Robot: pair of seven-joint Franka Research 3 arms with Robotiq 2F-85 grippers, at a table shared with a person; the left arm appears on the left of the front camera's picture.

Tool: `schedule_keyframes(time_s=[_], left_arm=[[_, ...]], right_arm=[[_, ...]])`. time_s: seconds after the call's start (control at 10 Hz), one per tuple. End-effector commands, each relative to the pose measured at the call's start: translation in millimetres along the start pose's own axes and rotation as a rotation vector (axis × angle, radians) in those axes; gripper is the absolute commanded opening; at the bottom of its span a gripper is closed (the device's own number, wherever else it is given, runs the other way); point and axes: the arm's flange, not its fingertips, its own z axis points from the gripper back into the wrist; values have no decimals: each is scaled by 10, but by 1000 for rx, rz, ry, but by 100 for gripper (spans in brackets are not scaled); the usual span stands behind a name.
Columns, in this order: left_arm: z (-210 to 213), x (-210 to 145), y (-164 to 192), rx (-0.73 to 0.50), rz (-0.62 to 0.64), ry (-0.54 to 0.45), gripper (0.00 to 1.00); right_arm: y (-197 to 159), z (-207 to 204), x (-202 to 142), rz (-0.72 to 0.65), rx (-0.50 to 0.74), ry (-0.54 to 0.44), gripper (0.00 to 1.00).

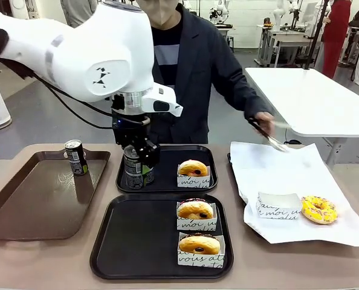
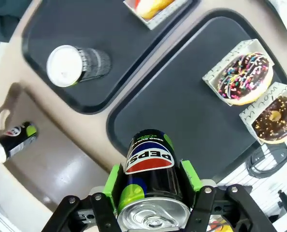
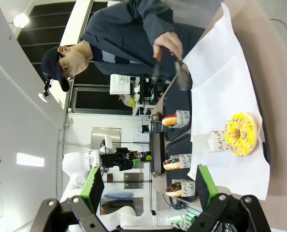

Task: Set up donuts and drinks on trays.
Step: Pick up one Pepsi coke from the Handle tray and place it on the Flat Tray without a Pepsi coke.

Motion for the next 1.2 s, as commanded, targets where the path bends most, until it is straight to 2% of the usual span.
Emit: schedule_keyframes(time_s=[0.0, 0.1, 0.2, 0.3, 0.8, 1.0, 1.1], left_arm=[[15, 65, -2, -94, -39, 57, 59], [-20, 75, -15, -141, -41, 57, 59], [4, 58, 31, -76, -54, 38, 59], [-124, 70, -52, -83, -23, 44, 59], [-153, 76, -37, -89, -30, 53, 59], [-326, 72, -32, -143, 4, -21, 59], [-415, 61, -75, -119, 58, -72, 59]], right_arm=[[7, 2, -1, 12, 8, 2, 100], [7, 2, -1, 12, 8, 2, 100], [7, 2, -1, 12, 8, 2, 100], [7, 2, -1, 12, 8, 2, 100], [7, 2, -1, 12, 8, 2, 100], [7, 2, -1, 12, 8, 2, 100], [7, 2, -1, 12, 8, 2, 100]])
